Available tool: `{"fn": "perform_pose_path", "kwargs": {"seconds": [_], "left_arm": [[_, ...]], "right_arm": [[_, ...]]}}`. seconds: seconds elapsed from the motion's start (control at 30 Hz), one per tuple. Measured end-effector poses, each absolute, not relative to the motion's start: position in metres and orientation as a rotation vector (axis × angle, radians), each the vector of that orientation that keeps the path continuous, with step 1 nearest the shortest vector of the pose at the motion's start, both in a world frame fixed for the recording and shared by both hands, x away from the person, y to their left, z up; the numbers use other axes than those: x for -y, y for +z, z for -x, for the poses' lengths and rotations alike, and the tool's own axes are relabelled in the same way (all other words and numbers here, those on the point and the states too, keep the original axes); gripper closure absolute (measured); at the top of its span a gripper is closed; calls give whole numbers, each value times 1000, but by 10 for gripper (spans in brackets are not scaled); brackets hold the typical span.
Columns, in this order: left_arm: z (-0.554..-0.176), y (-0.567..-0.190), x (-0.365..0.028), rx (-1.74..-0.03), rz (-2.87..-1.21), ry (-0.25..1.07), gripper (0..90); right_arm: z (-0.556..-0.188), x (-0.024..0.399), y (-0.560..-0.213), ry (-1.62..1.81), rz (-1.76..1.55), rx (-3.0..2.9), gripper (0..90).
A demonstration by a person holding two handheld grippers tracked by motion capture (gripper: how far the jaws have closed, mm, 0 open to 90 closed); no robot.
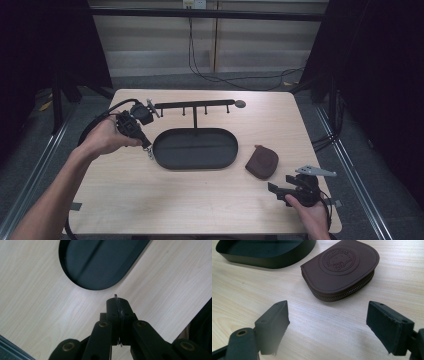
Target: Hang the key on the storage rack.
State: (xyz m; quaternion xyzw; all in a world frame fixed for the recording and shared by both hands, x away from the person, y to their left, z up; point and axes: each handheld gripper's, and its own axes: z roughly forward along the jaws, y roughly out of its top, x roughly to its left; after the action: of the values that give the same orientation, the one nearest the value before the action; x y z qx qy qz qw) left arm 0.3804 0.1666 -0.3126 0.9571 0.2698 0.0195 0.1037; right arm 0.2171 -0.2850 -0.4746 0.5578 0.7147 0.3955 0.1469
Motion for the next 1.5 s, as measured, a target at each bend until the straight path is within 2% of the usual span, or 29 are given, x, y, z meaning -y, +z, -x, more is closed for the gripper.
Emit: {"fn": "perform_pose_path", "kwargs": {"seconds": [1.07,1.5], "left_arm": [[-431,-276,-138,-848,-2798,84,894],[-453,-277,-132,-889,-2798,62,894]], "right_arm": [[-217,286,-474,1158,-1613,-2056,178],[-216,287,-474,1165,-1610,-2056,178]]}}
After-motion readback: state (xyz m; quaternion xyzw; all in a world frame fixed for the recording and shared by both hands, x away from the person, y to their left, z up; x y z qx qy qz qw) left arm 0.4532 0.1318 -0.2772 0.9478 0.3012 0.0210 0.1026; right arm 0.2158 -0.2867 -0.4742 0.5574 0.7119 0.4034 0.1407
